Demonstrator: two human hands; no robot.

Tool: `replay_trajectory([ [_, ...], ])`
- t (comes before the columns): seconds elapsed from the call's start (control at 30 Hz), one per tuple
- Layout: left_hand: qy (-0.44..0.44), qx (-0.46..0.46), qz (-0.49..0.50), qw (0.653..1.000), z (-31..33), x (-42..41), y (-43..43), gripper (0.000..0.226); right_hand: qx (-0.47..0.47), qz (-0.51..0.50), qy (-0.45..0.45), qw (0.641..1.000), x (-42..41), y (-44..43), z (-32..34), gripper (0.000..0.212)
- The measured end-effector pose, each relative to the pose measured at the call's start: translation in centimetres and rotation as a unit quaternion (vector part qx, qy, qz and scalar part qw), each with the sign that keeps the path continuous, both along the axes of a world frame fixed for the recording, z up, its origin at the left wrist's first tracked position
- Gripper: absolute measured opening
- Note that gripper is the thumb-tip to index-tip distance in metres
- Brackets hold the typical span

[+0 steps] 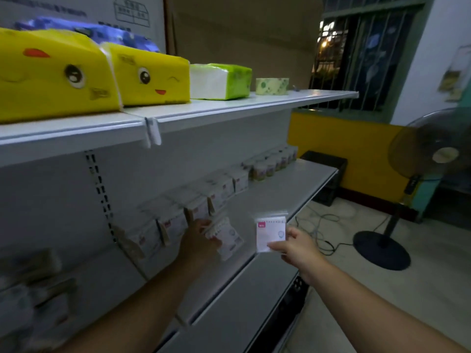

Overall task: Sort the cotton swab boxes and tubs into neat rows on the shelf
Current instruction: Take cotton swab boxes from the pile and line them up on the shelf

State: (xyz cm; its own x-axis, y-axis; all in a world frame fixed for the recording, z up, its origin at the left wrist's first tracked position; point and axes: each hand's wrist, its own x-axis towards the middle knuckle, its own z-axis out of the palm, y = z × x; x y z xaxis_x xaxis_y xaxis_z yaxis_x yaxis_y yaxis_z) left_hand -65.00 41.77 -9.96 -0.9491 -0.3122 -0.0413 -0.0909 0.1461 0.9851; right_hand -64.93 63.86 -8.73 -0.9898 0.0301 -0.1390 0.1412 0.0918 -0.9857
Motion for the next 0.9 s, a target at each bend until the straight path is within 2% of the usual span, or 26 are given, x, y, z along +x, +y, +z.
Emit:
replay_trajectory([
  [0.17,0.025,-0.152,0.014,0.988,-1.1,-4.8,1.8,0.034,0.008,0.029,0.022,0.999,-7.8,0.0,-1.3,0.023],
  [0.27,0.056,-0.247,0.066,0.965,-0.9,-8.2,3.0,0.03,0.069,0.061,0.063,0.994,-13.4,0.5,-1.8,0.018],
  [0.43,0.074,-0.376,0.153,0.911,0.6,-14.3,4.9,0.03,0.192,0.135,0.114,0.965,-22.2,2.5,-2.5,0.022],
  [0.5,0.068,-0.444,0.161,0.879,1.0,-16.6,5.3,0.03,0.174,0.147,0.118,0.967,-25.1,2.6,-2.6,0.024],
  [0.6,0.008,-0.522,0.182,0.833,1.5,-19.2,5.3,0.028,0.143,0.194,0.127,0.962,-28.7,1.8,-2.8,0.026],
  [0.7,-0.021,-0.587,0.18,0.789,1.2,-20.3,5.2,0.03,0.186,0.24,0.17,0.937,-31.5,0.6,-3.7,0.027],
  [0.83,-0.035,-0.627,0.19,0.755,0.9,-20.6,5.6,0.045,0.283,0.29,0.172,0.898,-34.1,-1.1,-4.6,0.052],
  [0.9,-0.076,-0.655,0.167,0.733,0.5,-20.9,5.6,0.057,0.291,0.295,0.186,0.891,-34.5,-1.7,-4.9,0.064],
])
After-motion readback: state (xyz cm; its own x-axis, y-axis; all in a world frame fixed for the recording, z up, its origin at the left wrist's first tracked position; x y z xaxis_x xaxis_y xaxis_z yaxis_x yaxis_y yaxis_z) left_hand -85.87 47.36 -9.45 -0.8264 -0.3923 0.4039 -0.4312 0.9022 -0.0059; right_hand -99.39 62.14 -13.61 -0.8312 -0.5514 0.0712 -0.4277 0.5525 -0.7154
